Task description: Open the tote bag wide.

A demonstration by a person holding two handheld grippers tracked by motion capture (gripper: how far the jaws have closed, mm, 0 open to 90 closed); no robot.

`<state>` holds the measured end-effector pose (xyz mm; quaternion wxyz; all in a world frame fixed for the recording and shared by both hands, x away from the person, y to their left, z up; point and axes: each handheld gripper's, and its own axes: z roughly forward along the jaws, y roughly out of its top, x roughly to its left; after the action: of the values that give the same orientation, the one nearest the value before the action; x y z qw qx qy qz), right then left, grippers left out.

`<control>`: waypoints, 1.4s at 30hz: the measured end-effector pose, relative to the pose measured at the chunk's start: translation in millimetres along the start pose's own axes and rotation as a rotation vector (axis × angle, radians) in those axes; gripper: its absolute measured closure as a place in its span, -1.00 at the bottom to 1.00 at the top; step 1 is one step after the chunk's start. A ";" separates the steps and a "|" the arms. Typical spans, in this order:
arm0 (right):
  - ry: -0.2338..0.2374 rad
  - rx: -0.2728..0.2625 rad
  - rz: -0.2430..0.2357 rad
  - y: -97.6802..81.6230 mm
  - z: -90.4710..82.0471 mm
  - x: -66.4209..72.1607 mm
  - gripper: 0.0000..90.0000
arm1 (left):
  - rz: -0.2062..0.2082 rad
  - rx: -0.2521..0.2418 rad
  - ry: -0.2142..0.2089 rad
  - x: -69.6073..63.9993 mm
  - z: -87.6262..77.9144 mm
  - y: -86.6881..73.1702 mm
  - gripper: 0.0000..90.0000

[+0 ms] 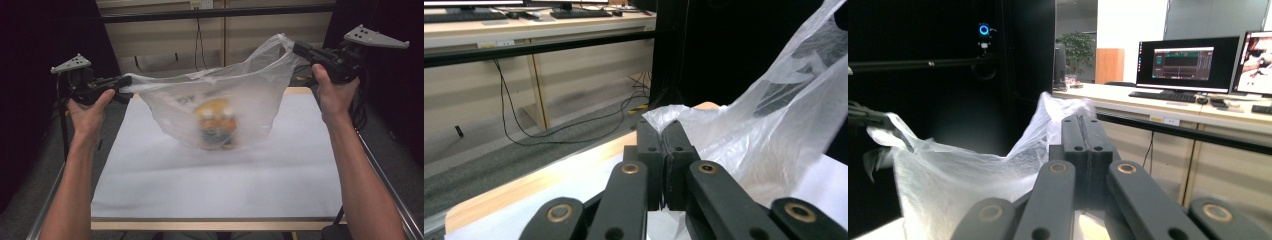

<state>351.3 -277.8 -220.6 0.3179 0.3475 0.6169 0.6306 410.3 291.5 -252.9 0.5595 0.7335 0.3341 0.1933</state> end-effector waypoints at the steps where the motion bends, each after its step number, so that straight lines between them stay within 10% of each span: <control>1: -0.011 0.003 0.000 -0.9 -1.5 -1.8 1.00 | -0.002 -0.008 -0.001 0.6 0.6 -0.8 0.98; 8: -0.082 0.003 -0.004 -1.2 -12.5 -5.4 1.00 | -0.012 -0.016 -0.010 -2.4 2.8 -7.2 0.98; 30: -0.015 0.176 -0.075 -41.6 -11.2 7.2 1.00 | 0.054 0.148 -0.044 -13.1 29.2 -31.5 0.98; 42: -0.049 0.260 -0.045 -77.2 -16.3 -5.4 1.00 | 0.018 0.234 -0.032 -0.1 37.4 -65.4 0.98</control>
<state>338.6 -288.5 -297.8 0.2991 0.3872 0.6932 0.5292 416.8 275.5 -326.2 0.4735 0.7998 0.3389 0.1460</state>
